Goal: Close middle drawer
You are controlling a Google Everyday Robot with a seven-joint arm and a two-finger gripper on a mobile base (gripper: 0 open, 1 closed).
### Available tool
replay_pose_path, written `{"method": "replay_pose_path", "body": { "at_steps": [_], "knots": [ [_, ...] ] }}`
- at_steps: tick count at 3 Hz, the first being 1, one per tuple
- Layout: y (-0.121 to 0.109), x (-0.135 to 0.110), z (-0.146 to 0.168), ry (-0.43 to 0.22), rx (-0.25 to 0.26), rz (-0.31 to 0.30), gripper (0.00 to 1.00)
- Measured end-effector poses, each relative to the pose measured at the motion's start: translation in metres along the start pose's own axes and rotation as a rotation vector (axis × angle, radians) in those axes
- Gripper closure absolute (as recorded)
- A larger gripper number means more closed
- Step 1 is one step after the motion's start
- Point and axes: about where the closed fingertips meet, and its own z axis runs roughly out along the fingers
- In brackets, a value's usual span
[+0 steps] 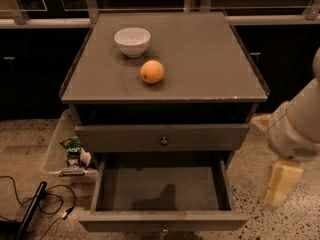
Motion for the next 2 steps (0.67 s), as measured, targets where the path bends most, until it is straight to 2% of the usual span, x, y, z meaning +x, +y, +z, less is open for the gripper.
{"method": "replay_pose_path", "body": {
  "at_steps": [1, 2],
  "knots": [
    [0.0361, 0.0248, 0.0669, -0.021, -0.06, -0.028, 0.0],
    [0.036, 0.0248, 0.0667, -0.021, -0.059, -0.028, 0.0]
  ]
}}
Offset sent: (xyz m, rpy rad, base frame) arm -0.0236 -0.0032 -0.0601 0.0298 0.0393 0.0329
